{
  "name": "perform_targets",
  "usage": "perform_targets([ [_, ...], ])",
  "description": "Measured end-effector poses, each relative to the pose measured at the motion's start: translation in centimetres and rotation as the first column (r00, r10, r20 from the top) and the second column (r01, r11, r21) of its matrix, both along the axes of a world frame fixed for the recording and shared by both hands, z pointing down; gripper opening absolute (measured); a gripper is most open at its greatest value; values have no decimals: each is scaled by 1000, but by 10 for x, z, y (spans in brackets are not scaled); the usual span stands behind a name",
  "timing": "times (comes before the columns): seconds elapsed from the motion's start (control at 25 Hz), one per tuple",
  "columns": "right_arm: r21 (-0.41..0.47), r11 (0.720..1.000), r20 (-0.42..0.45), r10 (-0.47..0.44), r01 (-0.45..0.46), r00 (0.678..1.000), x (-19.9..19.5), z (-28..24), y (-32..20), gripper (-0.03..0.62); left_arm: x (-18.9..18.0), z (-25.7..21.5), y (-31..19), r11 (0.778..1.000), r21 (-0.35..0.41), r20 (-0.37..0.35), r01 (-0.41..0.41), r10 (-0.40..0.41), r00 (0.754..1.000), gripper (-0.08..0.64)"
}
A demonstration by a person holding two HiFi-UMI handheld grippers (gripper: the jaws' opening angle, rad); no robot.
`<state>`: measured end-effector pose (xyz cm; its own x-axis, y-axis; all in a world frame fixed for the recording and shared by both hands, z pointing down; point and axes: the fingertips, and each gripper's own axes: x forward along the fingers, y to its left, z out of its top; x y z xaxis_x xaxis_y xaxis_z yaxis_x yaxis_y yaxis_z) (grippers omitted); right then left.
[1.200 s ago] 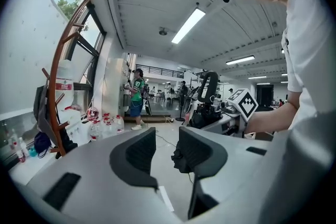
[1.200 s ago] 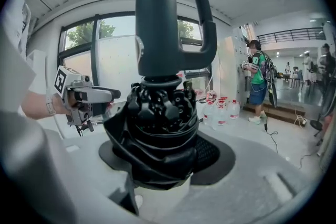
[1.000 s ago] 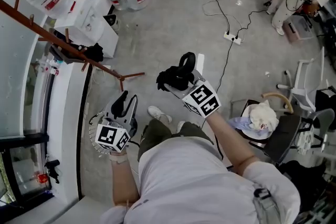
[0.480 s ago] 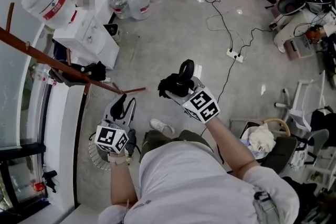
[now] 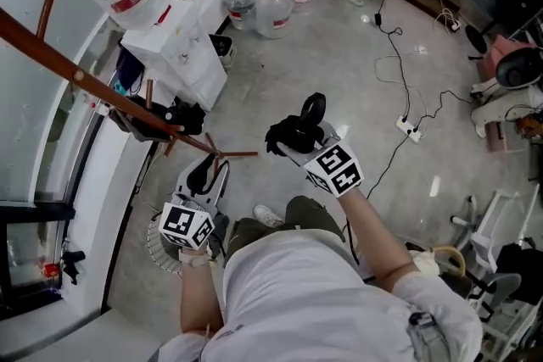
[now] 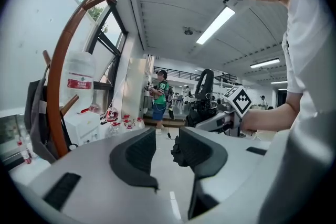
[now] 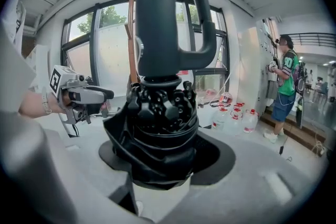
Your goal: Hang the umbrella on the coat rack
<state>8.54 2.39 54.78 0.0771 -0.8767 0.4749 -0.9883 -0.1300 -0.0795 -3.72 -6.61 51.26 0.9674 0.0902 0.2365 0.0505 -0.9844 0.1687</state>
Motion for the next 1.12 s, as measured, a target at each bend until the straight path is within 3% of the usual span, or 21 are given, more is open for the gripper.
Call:
perform_targets([
  [0.24,-2,988,-11,-154,154,988,24,-12,-63,265,6,3,-35,992,-3,16,127,-127,992,121],
  [0.44,-3,946,-12,-323,323,946,42,-24,-118,265,23,-4,-59,966,-3,10,258,-258,966,121],
  [0.72,-5,827,-54,-562,563,825,45,-37,-189,265,33,-20,-90,899,20,-31,437,-437,899,121],
  [1.12,1,637,-135,-764,771,631,23,-89,-254,265,18,-41,-104,765,55,-74,642,-638,767,121],
])
